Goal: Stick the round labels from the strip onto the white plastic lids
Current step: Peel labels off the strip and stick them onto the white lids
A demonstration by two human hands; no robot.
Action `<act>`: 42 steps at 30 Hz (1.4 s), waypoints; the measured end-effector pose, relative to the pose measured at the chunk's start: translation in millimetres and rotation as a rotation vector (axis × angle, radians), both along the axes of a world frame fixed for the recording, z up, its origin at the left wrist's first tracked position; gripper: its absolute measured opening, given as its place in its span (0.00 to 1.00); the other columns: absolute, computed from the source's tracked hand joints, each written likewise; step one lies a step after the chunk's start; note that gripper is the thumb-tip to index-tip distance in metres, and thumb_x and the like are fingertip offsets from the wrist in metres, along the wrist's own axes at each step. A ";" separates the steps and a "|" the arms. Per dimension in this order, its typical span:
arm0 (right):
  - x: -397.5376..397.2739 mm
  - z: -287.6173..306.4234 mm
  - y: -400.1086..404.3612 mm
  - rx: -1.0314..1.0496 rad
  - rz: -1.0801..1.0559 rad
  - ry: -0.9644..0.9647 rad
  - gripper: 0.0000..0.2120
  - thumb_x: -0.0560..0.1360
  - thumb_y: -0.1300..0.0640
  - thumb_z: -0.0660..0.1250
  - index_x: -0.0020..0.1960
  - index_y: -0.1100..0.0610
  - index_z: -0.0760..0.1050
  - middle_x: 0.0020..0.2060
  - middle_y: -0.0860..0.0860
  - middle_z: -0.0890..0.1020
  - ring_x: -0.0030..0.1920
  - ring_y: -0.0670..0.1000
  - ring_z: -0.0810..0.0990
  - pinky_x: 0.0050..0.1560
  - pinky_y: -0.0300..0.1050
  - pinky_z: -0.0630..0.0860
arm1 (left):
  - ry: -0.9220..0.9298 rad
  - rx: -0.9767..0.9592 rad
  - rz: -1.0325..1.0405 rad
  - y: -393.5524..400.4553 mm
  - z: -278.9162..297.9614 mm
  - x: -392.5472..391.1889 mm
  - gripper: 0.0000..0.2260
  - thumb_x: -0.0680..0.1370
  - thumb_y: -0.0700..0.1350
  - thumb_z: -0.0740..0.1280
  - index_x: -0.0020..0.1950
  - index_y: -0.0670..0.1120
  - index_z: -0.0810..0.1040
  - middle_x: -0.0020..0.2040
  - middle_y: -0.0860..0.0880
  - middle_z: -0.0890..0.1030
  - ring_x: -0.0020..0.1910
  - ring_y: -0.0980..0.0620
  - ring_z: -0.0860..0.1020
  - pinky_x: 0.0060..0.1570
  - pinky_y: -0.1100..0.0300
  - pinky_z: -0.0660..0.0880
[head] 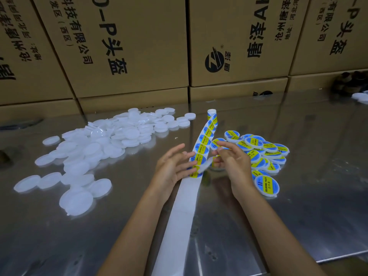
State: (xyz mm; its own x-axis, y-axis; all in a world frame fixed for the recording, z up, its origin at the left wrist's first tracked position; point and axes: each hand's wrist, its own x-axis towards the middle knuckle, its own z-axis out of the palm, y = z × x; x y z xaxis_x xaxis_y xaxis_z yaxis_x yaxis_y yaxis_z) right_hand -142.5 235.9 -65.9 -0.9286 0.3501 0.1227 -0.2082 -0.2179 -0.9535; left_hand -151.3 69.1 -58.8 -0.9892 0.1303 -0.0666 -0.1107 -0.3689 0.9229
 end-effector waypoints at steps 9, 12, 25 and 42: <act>-4.1 -8.7 -9.8 0.398 0.000 -0.036 0.10 0.75 0.68 0.64 0.51 0.59 0.80 0.45 0.54 0.83 0.45 0.53 0.79 0.49 0.42 0.76 | 0.051 -0.106 -0.011 6.8 -6.9 3.1 0.13 0.77 0.29 0.67 0.58 0.41 0.80 0.51 0.40 0.86 0.53 0.43 0.84 0.51 0.59 0.82; -1.8 -16.0 -10.4 0.869 0.058 0.044 0.12 0.71 0.60 0.71 0.53 0.50 0.80 0.47 0.43 0.79 0.51 0.48 0.73 0.53 0.39 0.67 | 0.064 -0.118 0.017 3.1 -8.4 0.5 0.12 0.78 0.30 0.65 0.57 0.41 0.80 0.50 0.41 0.86 0.51 0.44 0.85 0.49 0.59 0.82; -9.6 -9.7 13.7 0.995 -0.405 0.154 0.15 0.70 0.60 0.73 0.56 0.59 0.79 0.55 0.53 0.82 0.57 0.59 0.77 0.60 0.53 0.70 | -0.017 -0.105 0.176 -14.1 -5.3 -7.9 0.09 0.81 0.35 0.63 0.55 0.42 0.81 0.49 0.43 0.87 0.44 0.48 0.85 0.42 0.59 0.83; -9.1 -15.2 -1.3 1.333 -0.310 0.176 0.07 0.72 0.64 0.67 0.49 0.60 0.82 0.62 0.57 0.79 0.68 0.60 0.72 0.68 0.57 0.64 | 0.113 -0.413 0.335 -16.1 -8.8 -7.9 0.11 0.79 0.32 0.62 0.49 0.45 0.81 0.44 0.44 0.85 0.36 0.52 0.80 0.36 0.61 0.79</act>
State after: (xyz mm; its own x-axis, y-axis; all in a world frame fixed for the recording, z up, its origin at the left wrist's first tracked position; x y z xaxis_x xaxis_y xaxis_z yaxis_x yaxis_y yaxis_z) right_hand -151.6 234.6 -81.0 -0.7724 0.0636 0.6319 -0.2188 0.9074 -0.3589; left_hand -159.2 53.0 -67.6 -0.9761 -0.2077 0.0635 0.0587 0.0291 0.9979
